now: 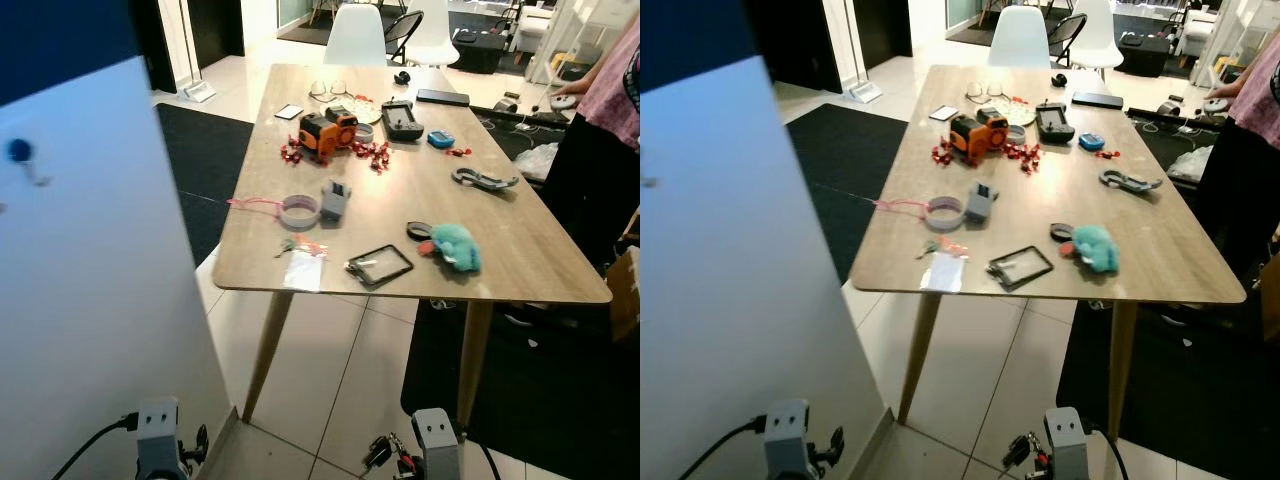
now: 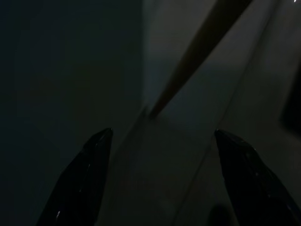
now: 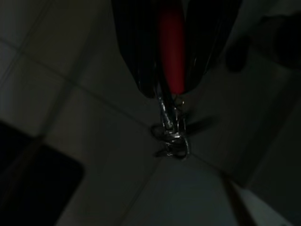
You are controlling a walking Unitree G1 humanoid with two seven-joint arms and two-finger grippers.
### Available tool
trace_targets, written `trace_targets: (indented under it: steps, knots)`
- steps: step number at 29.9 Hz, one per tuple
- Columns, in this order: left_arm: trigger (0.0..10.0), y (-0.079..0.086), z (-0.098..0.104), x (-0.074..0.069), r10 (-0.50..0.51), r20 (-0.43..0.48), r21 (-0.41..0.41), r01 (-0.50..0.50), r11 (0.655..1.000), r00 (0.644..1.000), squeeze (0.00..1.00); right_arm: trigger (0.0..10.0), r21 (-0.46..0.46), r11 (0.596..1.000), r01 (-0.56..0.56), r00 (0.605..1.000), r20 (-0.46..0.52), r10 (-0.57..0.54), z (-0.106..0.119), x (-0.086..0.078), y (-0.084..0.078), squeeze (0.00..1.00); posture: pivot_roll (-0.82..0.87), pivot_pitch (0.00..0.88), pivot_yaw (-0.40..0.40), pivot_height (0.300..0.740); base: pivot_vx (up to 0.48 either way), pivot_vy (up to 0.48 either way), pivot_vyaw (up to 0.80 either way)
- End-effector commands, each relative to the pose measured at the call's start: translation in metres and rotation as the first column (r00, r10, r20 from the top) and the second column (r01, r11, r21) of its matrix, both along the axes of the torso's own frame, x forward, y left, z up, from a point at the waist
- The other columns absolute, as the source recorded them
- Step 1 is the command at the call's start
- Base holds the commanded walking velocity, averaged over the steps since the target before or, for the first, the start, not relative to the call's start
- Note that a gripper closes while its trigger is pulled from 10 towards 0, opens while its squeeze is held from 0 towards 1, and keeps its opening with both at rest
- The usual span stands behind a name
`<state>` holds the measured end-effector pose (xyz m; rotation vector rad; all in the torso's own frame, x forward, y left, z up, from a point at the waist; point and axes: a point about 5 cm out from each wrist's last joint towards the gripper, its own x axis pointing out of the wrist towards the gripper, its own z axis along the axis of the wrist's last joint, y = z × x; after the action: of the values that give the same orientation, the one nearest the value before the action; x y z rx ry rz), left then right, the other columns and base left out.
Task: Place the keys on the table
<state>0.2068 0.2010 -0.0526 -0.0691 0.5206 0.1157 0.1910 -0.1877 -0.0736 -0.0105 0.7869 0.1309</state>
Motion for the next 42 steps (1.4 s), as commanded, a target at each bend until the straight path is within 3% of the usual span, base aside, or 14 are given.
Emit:
trace_targets:
  steps: [1,6,13,26,29,34,35,38,40,42]
  knots:
    - [10.0,0.002,-0.003,-0.005,0.007,-0.022,0.008,-0.007,1.0,1.0,0.0,10.0,0.007,1.0,-0.002,1.0,0.012,0.002,0.001,0.001,0.003,0.0,0.03,0.062,-0.014,0.74,0.0,-0.48,0.0]
    - [10.0,0.001,-0.002,-0.003,0.011,-0.011,0.011,-0.011,1.0,1.0,0.0,10.0,0.005,1.0,-0.002,1.0,0.009,0.002,0.0,0.0,0.003,0.0,0.03,0.064,-0.013,0.74,0.0,-0.48,0.0]
    - [10.0,-0.001,-0.003,-0.002,-0.027,-0.056,0.047,0.03,0.998,0.998,0.0,10.0,0.003,1.0,0.002,1.0,0.004,-0.002,0.0,0.0,0.001,0.0,0.03,0.068,-0.013,0.74,0.0,0.0,0.0]
    - [10.0,-0.004,0.006,0.008,-0.057,0.01,0.08,0.056,0.995,0.998,0.0,10.0,-0.005,1.0,0.008,1.0,0.002,-0.008,0.0,0.0,-0.002,0.0,0.03,0.064,-0.011,0.74,0.0,0.0,0.0]
    - [10.0,-0.007,0.007,0.009,-0.08,0.014,0.078,0.079,0.994,0.997,0.0,10.0,-0.021,0.996,0.087,0.996,0.018,-0.087,0.002,0.0,-0.012,0.0,0.04,0.06,-0.005,0.74,0.0,0.0,0.0]
    - [10.0,0.002,0.007,0.007,-0.05,0.011,0.08,0.049,0.996,0.999,0.0,10.0,-0.094,0.913,0.397,0.913,0.148,-0.382,0.023,0.007,-0.076,0.0,0.04,0.056,-0.012,0.74,0.0,0.0,0.0]
    - [10.0,0.002,0.007,0.007,-0.05,0.011,0.08,0.049,0.996,0.999,0.0,10.0,-0.094,0.913,0.397,0.913,0.148,-0.382,0.023,0.007,-0.076,0.0,0.04,0.056,-0.012,0.74,0.0,0.0,0.0]
    - [10.0,0.006,0.007,0.005,-0.039,0.008,0.077,0.038,0.996,0.999,0.0,10.0,-0.106,0.875,0.472,0.865,0.249,-0.436,0.044,0.019,-0.107,0.0,0.04,0.054,-0.013,0.74,0.0,0.0,0.0]
    - [10.0,0.006,0.007,0.005,-0.039,0.008,0.077,0.038,0.996,0.999,0.0,10.0,-0.106,0.875,0.472,0.865,0.249,-0.436,0.044,0.019,-0.107,0.0,0.04,0.054,-0.013,0.74,0.0,0.0,0.0]
    - [10.0,0.006,0.007,0.005,-0.042,0.006,0.083,0.042,0.996,0.999,0.0,10.0,-0.065,0.822,0.566,0.768,0.404,-0.497,0.086,0.047,-0.143,0.0,0.04,0.058,-0.017,0.74,0.0,0.0,0.0]
